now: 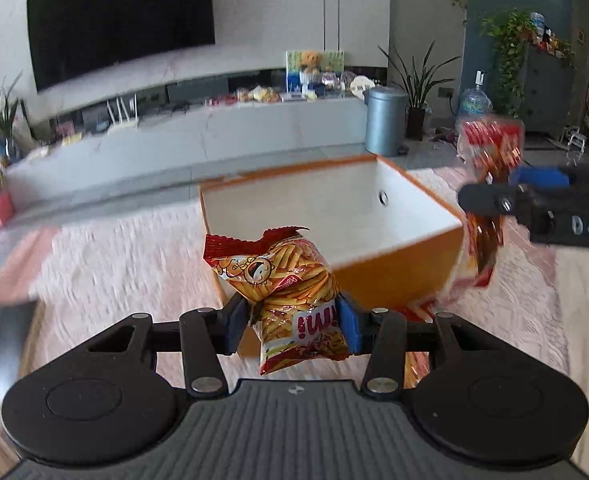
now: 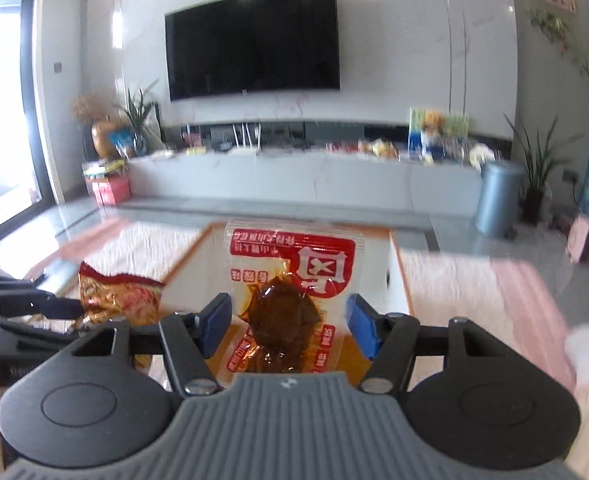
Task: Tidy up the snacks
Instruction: 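Carry both packs into the orange box and open both tools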
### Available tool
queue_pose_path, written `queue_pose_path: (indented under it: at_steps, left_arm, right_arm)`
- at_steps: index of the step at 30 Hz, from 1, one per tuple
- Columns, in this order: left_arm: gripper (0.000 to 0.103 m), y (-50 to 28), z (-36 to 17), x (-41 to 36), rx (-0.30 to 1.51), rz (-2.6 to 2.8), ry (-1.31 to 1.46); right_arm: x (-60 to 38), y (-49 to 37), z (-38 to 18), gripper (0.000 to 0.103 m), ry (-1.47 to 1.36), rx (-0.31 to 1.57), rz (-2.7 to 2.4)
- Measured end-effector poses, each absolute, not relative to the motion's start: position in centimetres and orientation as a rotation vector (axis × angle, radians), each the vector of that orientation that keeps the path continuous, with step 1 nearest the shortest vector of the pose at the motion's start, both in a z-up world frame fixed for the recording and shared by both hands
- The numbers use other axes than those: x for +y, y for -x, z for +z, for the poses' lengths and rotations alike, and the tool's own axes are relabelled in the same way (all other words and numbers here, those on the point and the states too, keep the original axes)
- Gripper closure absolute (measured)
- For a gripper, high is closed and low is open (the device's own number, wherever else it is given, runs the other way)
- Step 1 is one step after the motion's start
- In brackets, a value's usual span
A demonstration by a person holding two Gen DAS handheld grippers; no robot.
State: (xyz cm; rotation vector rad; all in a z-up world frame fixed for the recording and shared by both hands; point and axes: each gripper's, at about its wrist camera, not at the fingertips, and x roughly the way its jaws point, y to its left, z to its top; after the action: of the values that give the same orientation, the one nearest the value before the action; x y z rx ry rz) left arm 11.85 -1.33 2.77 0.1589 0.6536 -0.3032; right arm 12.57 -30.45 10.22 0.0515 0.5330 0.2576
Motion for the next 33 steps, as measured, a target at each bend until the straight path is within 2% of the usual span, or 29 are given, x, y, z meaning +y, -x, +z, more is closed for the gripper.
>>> queue_pose_path:
  at_steps: [9,23,33]
  left_arm:
    - [0.050,-18.9,3.1,-2.2,0.682,-0.331,-0.172]
    - [0.049,-26.8,-3.8,-2.8,0.920,-0.401,-0.264]
    - [0.048,-28.4,-5.5,-3.7,1.004,-0.367,-0.347]
  right_arm:
    - [-29.0,-23.2,11.5,0.042,-0.002,0.550,0.248]
    - [-27.6,-35.6,1.4,0.042,-0.057,0.998,0.303]
    - [-25.0,-37.7,-2.3,0.041,-0.078,1.181,0.366]
